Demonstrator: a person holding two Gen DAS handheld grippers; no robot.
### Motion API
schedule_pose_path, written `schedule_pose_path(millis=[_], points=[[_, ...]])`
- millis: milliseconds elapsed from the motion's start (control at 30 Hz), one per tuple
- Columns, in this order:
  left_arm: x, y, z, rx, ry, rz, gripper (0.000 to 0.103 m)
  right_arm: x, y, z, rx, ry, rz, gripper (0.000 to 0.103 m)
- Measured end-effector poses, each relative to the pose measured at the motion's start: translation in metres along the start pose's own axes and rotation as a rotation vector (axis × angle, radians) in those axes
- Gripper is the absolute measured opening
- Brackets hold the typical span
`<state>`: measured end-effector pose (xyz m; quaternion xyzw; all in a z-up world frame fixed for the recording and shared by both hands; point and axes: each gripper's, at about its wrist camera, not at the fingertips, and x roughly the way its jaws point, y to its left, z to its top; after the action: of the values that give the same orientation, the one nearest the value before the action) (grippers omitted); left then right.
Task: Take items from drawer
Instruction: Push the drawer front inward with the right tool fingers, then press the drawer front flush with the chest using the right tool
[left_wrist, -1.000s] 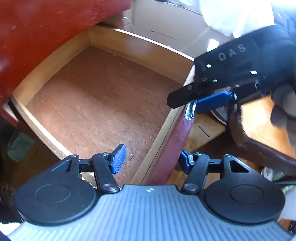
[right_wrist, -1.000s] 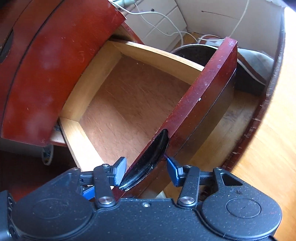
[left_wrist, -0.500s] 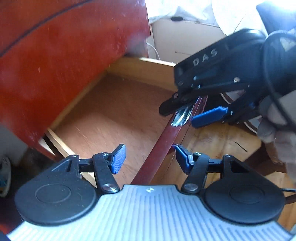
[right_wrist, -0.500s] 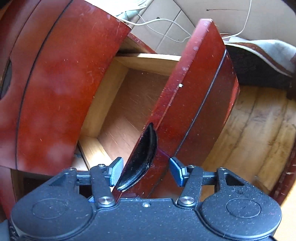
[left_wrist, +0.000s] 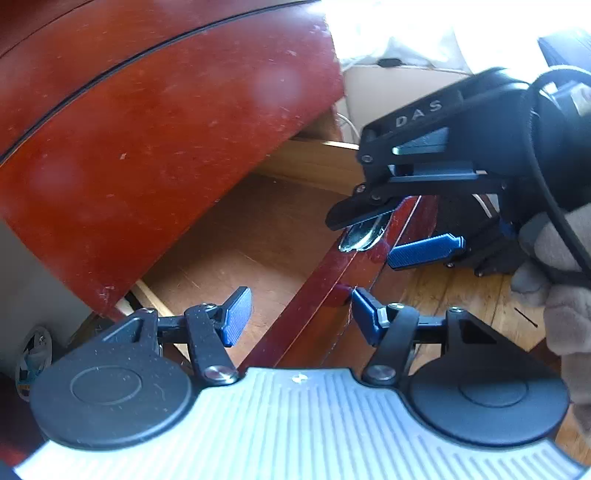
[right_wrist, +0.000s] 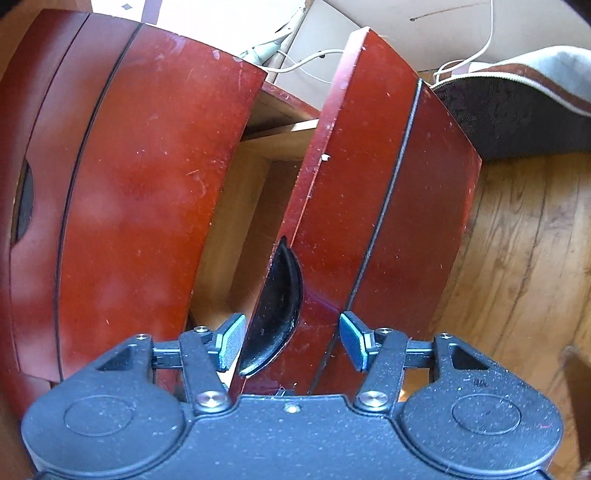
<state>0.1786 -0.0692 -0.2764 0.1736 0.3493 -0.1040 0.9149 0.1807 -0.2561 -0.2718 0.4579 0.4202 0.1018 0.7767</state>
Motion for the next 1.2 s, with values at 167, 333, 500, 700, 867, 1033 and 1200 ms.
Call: schedule_pose_path(millis=[167,333,500,700,867,1033,1200], points=[[0.006,0.023,0.000,-0.098,0.017,0.009,0.070,0.006,-0.011,-0.009,0.150,-0.010,0.108,0.050],[0.007,0.030,0.001,-0.111,-0.009,0.079,0.070,0.016,-0.009,-0.012,0.140,-0.009,0.128,0.051],[0.005,0.045,0.000,-0.212,-0.046,0.070,0.069,0.020,0.008,-0.014,0.011,-0.043,0.067,0.057],[0.010,0.048,0.003,-0.199,-0.062,0.075,0.069,0.025,0.026,-0.007,-0.167,-0.038,-0.011,0.065],[0.006,0.056,0.004,-0.212,-0.073,0.133,0.069,0.029,0.019,-0.015,-0.158,-0.016,-0.056,0.065],[-0.002,0.071,0.000,-0.246,-0.064,0.131,0.070,0.033,0.016,-0.025,-0.137,0.014,-0.055,0.065],[0.000,0.073,0.000,-0.260,-0.065,0.113,0.070,0.040,0.032,-0.030,-0.178,0.037,-0.037,0.065]])
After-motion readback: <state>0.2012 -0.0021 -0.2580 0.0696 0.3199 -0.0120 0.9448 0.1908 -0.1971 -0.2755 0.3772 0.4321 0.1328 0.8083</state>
